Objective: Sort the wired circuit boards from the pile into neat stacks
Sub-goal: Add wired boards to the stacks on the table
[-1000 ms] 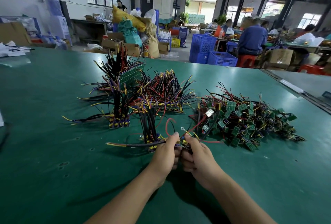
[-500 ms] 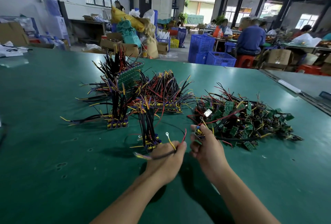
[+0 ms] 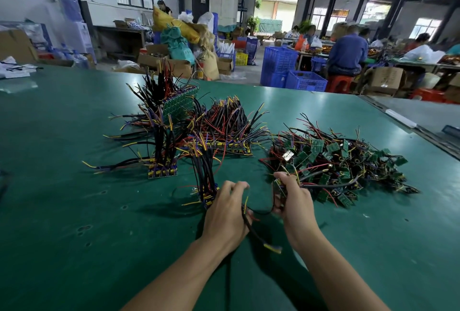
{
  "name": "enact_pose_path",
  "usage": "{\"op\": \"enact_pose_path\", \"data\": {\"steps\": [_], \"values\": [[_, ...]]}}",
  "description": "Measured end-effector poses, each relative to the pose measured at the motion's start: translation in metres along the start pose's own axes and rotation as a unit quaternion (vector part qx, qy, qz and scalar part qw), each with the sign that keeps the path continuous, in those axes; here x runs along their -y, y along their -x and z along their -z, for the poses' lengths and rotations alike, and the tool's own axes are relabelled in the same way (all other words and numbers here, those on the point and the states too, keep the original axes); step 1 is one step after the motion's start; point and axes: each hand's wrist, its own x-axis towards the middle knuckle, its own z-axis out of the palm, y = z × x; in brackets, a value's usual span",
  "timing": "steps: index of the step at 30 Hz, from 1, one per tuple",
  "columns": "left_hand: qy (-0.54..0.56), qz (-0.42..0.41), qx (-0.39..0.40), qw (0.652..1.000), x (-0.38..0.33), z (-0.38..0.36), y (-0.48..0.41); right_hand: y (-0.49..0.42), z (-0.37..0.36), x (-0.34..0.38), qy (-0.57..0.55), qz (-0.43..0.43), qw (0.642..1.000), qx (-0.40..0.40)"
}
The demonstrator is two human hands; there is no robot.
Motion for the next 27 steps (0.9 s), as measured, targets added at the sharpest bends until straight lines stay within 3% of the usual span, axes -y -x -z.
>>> {"op": "enact_pose_path", "data": {"steps": [3, 7, 10, 15, 21, 24, 27], "values": [[0.021, 0.018, 0.007, 1.000, -0.001, 0.003, -0.001, 0.000, 0.002, 0.003, 0.044, 0.057, 0.997, -0.021], [0.068, -0.014, 0.000, 0.998, 0.000, 0.008, -0.003, -0.003, 0.007, 0.003, 0.024, 0.130, 0.991, 0.035], [0.093, -0.021, 0.004, 0.995, 0.003, 0.011, -0.005, -0.009, 0.012, 0.005, 0.050, 0.141, 0.987, 0.053], [0.057, -0.044, 0.025, 0.997, 0.007, 0.011, -0.004, -0.012, 0.014, 0.005, -0.003, 0.125, 0.987, 0.099], [0.214, 0.025, -0.044, 0.975, -0.009, 0.014, -0.001, -0.003, 0.011, 0.004, 0.050, 0.114, 0.978, 0.167], [0.339, 0.108, -0.029, 0.934, -0.014, 0.017, -0.002, 0.001, 0.011, 0.003, 0.127, 0.158, 0.962, 0.184], [0.376, 0.137, -0.002, 0.916, -0.015, 0.022, -0.003, 0.004, 0.010, 0.004, 0.179, 0.198, 0.943, 0.197]]}}
